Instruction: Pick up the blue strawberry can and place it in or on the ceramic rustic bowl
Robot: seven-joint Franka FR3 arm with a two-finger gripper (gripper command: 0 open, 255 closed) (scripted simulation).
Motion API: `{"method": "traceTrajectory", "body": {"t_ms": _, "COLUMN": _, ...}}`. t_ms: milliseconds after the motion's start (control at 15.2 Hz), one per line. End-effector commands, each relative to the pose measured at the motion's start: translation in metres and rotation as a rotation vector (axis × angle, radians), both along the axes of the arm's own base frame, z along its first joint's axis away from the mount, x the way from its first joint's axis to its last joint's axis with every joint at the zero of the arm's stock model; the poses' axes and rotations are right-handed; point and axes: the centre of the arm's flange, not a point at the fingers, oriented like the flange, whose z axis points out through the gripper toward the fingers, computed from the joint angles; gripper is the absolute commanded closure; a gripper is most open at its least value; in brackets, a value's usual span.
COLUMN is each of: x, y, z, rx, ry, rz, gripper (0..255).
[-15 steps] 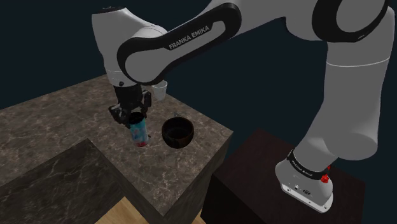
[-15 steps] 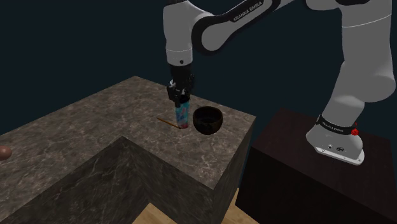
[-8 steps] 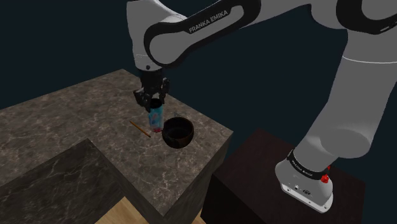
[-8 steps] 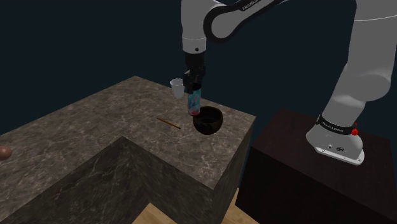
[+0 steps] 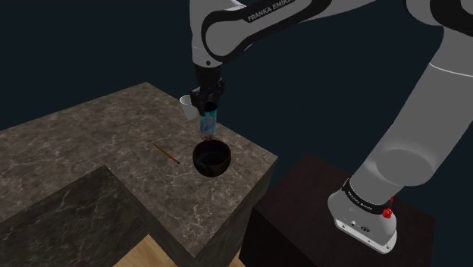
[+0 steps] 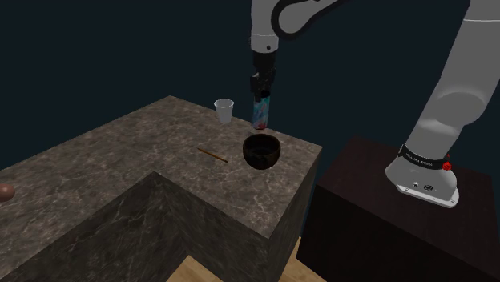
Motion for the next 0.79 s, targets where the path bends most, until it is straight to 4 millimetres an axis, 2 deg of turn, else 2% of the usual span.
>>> {"method": "traceTrajectory", "body": {"t_ms": 0, "x": 0.002, "y": -0.023, "z": 0.006, "rx": 0.001, "ry": 0.000, "rz": 0.002, "gripper": 255}}
{"method": "traceTrajectory", "body": {"t_ms": 726, "x": 0.002, "y": -0.023, "z": -0.053, "rx": 0.001, "ry": 0.000, "rz": 0.002, "gripper": 255}}
